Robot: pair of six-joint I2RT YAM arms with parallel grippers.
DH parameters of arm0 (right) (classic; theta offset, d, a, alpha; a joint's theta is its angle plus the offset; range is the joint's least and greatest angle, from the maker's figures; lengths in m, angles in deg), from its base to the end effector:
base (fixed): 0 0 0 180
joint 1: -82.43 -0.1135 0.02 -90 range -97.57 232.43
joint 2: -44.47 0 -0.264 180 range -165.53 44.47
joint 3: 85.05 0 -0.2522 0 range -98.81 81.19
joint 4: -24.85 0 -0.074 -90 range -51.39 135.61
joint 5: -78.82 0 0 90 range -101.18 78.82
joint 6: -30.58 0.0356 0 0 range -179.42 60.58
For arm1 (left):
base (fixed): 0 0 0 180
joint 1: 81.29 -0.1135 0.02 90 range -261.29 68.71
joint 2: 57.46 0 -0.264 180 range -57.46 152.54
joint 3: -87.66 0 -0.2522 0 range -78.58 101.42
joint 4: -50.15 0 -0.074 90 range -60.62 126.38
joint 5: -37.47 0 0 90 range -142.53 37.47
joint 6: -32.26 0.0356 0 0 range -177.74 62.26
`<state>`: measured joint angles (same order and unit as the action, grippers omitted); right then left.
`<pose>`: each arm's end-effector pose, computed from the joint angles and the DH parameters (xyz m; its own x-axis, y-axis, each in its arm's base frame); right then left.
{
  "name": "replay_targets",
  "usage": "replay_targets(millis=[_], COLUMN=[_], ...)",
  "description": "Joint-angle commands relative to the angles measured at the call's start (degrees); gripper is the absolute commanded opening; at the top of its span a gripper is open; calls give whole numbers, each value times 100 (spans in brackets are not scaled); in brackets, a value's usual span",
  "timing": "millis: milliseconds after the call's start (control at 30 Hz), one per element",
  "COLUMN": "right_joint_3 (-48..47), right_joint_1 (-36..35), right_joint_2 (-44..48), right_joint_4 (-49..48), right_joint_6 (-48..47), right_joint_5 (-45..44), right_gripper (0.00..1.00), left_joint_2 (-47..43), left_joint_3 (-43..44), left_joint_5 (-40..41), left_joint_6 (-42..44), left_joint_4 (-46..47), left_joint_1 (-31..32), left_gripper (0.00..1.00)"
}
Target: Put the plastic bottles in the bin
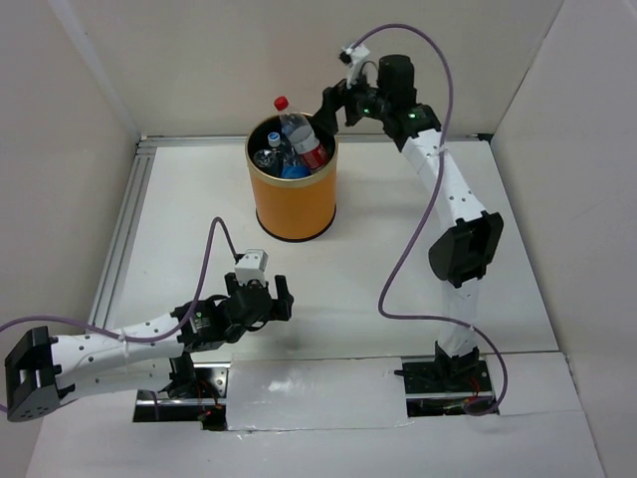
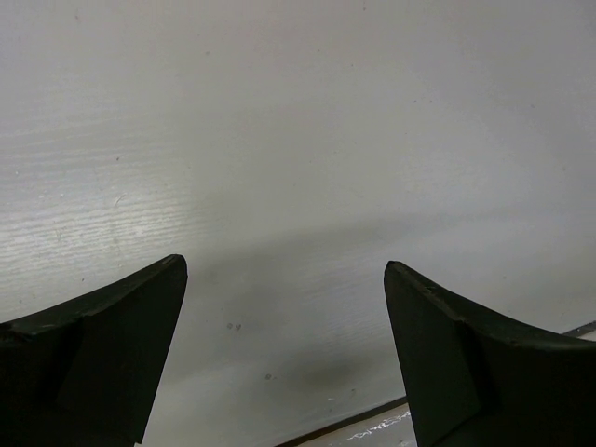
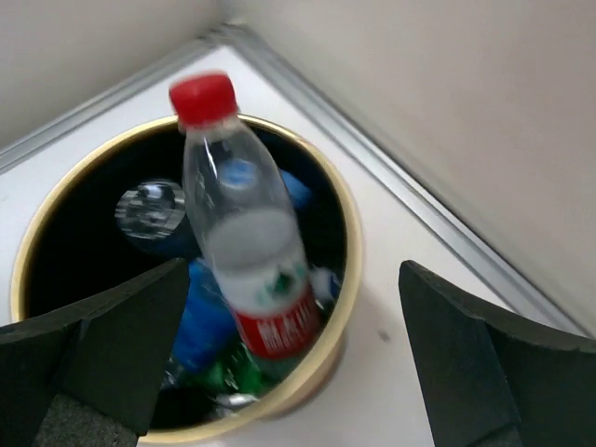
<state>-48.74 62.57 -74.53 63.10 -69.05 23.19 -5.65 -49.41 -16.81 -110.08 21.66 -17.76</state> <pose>0.4424 0.1812 0.4255 -0.0842 -0.1772 -0.9806 -0.8222 0.5682 -0.0321 0.1023 -0.1588 0.2196 -0.5769 -0.2833 -0.7661 0.1035 0.9050 -0.4126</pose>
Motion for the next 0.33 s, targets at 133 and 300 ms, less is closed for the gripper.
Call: replay_targets(millis=[133,300], right_joint_3=[2648,5570], right_joint_1=[588,1211], right_joint_2=[2326,4590], right_joint_4=[584,-285], right_joint_6=[567,567], right_joint_5=[-2951,-2946], right_gripper=[100,100], left_joint_2=[-48,-48], left_joint_3=[537,810], left_joint_5=[233,357], left_joint_6=[575,865], left_joint_4=[479,391], left_joint_1=[28,-252], left_gripper=[100,100])
